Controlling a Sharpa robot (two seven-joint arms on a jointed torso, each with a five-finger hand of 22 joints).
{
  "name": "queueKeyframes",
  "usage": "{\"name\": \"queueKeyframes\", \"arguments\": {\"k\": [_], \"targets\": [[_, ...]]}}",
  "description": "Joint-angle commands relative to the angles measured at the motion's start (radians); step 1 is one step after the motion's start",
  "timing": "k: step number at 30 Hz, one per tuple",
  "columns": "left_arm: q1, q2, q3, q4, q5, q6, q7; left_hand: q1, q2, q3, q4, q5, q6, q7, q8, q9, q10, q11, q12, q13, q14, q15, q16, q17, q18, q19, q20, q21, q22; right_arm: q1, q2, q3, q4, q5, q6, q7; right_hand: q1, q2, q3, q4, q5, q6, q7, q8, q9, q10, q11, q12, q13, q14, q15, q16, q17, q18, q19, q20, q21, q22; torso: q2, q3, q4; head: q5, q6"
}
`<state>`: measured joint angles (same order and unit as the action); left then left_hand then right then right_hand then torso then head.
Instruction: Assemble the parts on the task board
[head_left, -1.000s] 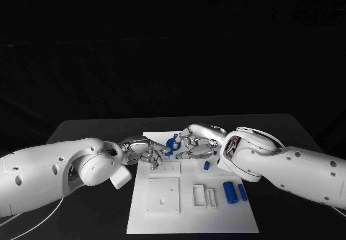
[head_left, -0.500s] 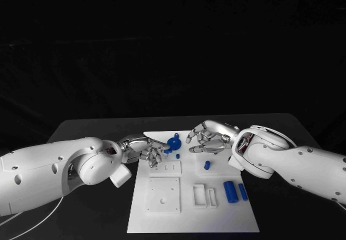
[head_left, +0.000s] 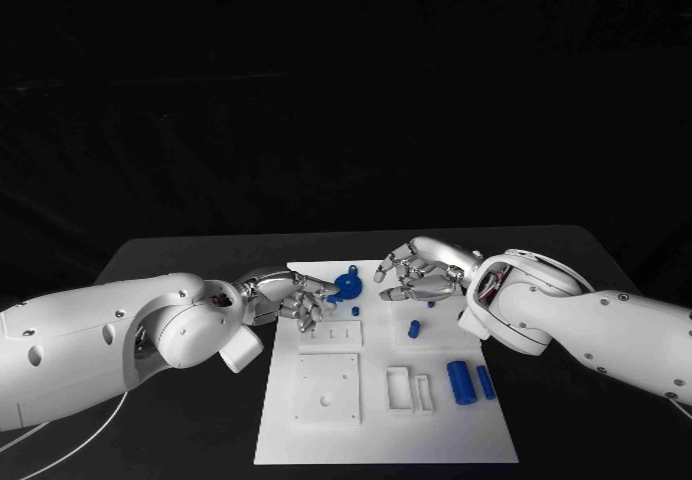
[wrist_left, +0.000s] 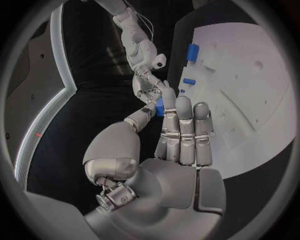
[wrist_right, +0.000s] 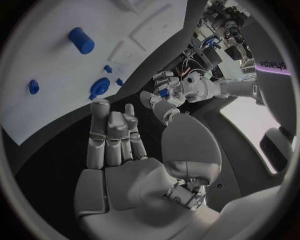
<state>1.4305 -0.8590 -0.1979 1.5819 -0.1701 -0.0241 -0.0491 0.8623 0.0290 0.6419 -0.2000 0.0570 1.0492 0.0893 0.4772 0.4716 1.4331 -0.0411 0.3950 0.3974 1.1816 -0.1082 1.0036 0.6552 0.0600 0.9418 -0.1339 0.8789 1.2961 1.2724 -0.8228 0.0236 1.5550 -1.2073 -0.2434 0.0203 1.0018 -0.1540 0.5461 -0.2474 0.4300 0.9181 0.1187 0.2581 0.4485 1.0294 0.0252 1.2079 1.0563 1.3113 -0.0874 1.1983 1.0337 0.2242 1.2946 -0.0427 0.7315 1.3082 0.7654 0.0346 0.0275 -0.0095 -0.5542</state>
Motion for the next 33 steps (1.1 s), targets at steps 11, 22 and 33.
{"name": "queueKeyframes", "arguments": {"k": [11, 22, 33], "targets": [[-0.003, -0.003, -0.002, 0.008, 0.215, 0.134, 0.181, -0.015, 0.014, 0.002, 0.007, -0.007, 0.03, -0.031, -0.006, 0.014, -0.01, 0.002, 0.005, 0.008, -0.011, -0.004, 0.008, 0.0, -0.004, 0.0, -0.071, 0.006, -0.005, 0.0, 0.0, 0.0, 0.006, 0.021, -0.012, 0.02, -0.002, 0.01, -0.007, 0.002, 0.005, -0.028, 0.024, -0.004, -0.002, -0.002, 0.004, -0.005, -0.001, -0.001, 0.006, -0.005, -0.001, 0.038, -0.002, -0.001, -0.007, 0.011, 0.0, -0.0009, 0.0003, 0.001, -0.001], [-0.016, -0.024, -0.002, 0.032, 0.292, 0.2, 0.315, -0.016, 0.028, 0.002, 0.007, -0.008, -0.003, -0.019, -0.02, 0.04, -0.05, 0.017, -0.002, 0.016, -0.048, 0.011, -0.003, -0.009, -0.01, -0.032, -0.061, -0.002, -0.016, -0.001, 0.002, 0.0, -0.006, 0.03, -0.011, 0.021, -0.002, 0.011, -0.007, 0.002, 0.006, -0.028, 0.025, -0.004, -0.002, -0.002, 0.004, -0.005, -0.002, -0.001, 0.006, -0.005, -0.001, 0.038, -0.002, 0.0, -0.007, 0.011, 0.0, -0.0005, -0.0008, 0.016, 0.018], [-0.019, -0.032, -0.002, 0.038, 0.308, 0.225, 0.314, 0.007, 0.076, 0.007, -0.007, -0.008, -0.072, 0.007, -0.03, 0.093, -0.125, 0.043, -0.003, 0.032, -0.09, 0.033, -0.009, -0.017, -0.014, -0.072, -0.039, -0.009, -0.023, -0.001, 0.001, 0.0, -0.01, 0.039, -0.013, 0.023, -0.002, 0.011, -0.008, 0.002, 0.008, -0.028, 0.025, -0.004, -0.002, -0.002, 0.004, -0.005, -0.002, -0.001, 0.006, -0.006, -0.001, 0.038, -0.002, 0.0, -0.008, 0.011, 0.0, 0.0007, 0.0013, 0.036, 0.046]]}}
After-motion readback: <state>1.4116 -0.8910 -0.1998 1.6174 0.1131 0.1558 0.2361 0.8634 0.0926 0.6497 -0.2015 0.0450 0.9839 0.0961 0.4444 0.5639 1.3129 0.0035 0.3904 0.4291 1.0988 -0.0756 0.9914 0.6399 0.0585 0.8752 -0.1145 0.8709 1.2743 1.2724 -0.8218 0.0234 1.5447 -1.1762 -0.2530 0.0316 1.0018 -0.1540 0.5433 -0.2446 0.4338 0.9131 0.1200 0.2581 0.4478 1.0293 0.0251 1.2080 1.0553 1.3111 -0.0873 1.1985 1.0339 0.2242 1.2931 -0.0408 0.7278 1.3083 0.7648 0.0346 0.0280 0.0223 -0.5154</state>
